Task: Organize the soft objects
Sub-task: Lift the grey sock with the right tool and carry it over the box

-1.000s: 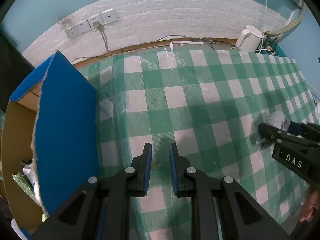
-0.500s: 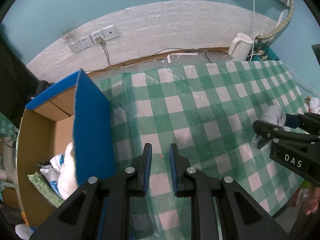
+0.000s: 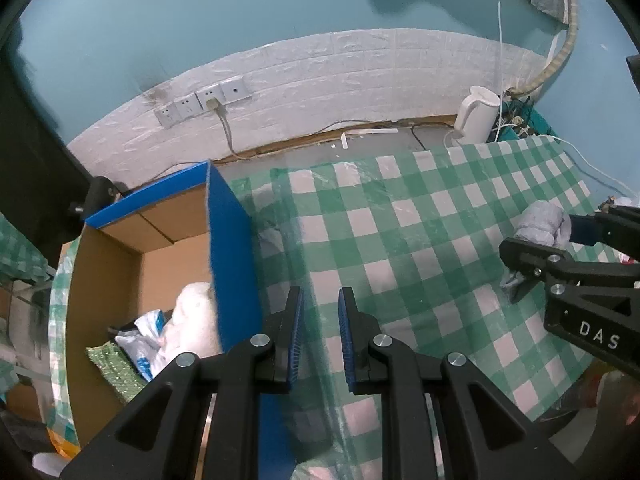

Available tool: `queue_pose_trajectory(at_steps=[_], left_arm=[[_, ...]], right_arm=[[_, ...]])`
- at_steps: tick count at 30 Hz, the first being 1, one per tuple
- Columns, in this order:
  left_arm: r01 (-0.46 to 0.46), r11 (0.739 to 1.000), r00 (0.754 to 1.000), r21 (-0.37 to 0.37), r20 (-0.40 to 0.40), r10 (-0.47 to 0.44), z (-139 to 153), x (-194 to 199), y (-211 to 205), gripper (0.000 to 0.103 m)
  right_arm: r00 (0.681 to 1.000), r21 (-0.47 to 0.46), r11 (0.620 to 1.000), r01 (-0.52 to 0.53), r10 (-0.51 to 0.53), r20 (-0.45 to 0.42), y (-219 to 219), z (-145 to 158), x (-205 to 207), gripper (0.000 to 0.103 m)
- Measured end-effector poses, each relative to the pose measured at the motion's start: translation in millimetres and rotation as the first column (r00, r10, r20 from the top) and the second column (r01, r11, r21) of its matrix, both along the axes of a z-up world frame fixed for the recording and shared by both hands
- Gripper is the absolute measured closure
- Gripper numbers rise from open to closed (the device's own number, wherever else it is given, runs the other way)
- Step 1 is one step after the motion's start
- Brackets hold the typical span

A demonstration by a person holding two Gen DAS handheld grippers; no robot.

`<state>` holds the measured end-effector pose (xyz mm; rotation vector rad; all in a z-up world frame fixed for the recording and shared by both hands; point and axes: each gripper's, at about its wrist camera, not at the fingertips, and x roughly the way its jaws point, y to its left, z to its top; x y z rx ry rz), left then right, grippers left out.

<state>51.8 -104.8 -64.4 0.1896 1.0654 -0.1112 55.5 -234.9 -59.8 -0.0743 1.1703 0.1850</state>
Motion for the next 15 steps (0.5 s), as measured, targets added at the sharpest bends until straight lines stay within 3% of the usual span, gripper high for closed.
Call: queue_pose_trajectory(at_steps=[15], left_arm=[[-0.039, 0.999, 0.998, -0.022, 0.048, 0.040, 23.9, -20.3, 44.8, 0.086]], right_arm=[[0.994, 0.003, 0.995, -0.100, 0.100, 0.039, 45.4, 21.2, -7.8, 0.057]])
